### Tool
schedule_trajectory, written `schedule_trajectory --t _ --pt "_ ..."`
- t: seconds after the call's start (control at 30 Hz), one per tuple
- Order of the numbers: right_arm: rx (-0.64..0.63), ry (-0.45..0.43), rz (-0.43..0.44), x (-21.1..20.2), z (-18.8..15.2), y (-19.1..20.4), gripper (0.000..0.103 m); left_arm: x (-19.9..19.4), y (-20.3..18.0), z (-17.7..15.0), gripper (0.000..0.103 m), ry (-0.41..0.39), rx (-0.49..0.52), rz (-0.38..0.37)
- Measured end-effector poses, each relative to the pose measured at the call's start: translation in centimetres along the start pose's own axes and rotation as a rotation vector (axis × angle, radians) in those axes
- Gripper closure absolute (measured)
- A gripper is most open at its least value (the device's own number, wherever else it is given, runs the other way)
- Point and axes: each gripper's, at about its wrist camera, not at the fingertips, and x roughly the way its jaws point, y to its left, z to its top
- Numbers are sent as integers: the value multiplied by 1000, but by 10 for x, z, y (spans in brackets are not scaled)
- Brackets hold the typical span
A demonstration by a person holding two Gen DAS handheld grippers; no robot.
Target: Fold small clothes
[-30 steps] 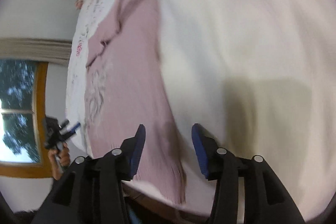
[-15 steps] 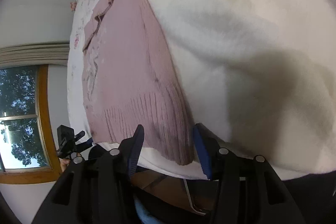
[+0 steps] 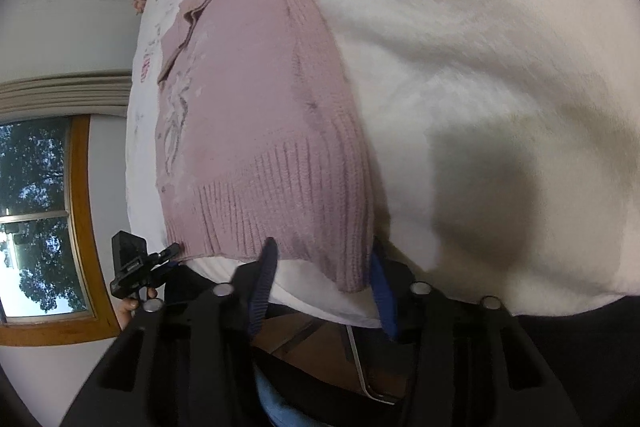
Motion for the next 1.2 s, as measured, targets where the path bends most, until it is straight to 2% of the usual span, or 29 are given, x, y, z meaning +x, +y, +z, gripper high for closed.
schedule_trajectory --t 0.03,0.07,0.33,0.53,0.63,0.8,1.0,1.2 --pt "-4 2 0 1 0 1 84 -2 1 -1 94 -7 -5 -9" --pt "-13 -6 1 0 -1 2 91 -5 2 -2 95 -18 -8 -23" --pt "-40 -82 146 -40 -6 13 95 -56 -20 -17 96 -146 2 -231" --pt "-62 -135 238 -75 7 41 95 -95 -61 -10 96 -221 48 -329" --pt "-69 -159 262 -88 18 54 95 -107 -78 2 96 -231 70 -340" --pt "-94 -200 256 -107 45 75 95 -124 -100 33 96 -256 86 -344" --pt "-113 -243 213 -120 92 93 95 -129 -120 93 96 -276 79 -314" --pt "-118 -256 159 -116 161 108 95 -109 -130 170 96 -274 53 -238"
